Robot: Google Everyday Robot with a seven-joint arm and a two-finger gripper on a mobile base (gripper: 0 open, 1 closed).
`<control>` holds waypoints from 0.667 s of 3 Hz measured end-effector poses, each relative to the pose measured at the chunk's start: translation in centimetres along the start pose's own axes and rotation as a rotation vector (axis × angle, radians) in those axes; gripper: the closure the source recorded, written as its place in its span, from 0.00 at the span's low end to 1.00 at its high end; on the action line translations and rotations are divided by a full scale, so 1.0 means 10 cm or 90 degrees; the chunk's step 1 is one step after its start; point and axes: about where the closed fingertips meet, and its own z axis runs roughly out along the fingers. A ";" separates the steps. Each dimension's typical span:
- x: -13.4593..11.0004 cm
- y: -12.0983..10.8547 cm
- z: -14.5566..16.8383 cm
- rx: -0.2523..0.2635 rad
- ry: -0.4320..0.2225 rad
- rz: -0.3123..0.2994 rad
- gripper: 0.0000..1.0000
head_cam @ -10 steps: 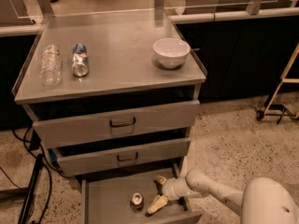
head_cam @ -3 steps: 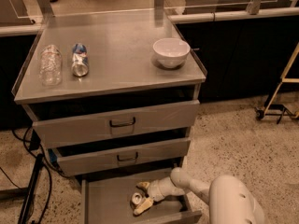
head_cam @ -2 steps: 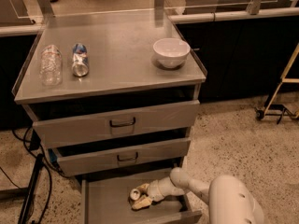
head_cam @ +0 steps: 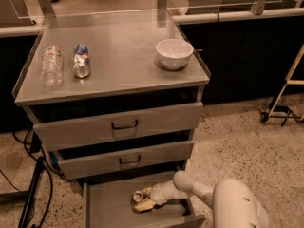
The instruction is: Pick orange can from bottom drawer and place on counter
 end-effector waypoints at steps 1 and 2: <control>-0.08 0.06 -0.05 0.015 -0.003 -0.001 1.00; -0.36 0.15 -0.34 0.077 -0.007 -0.008 1.00</control>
Offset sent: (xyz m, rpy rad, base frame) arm -0.0186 -0.0190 0.1062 -0.0408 -0.1338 -0.1662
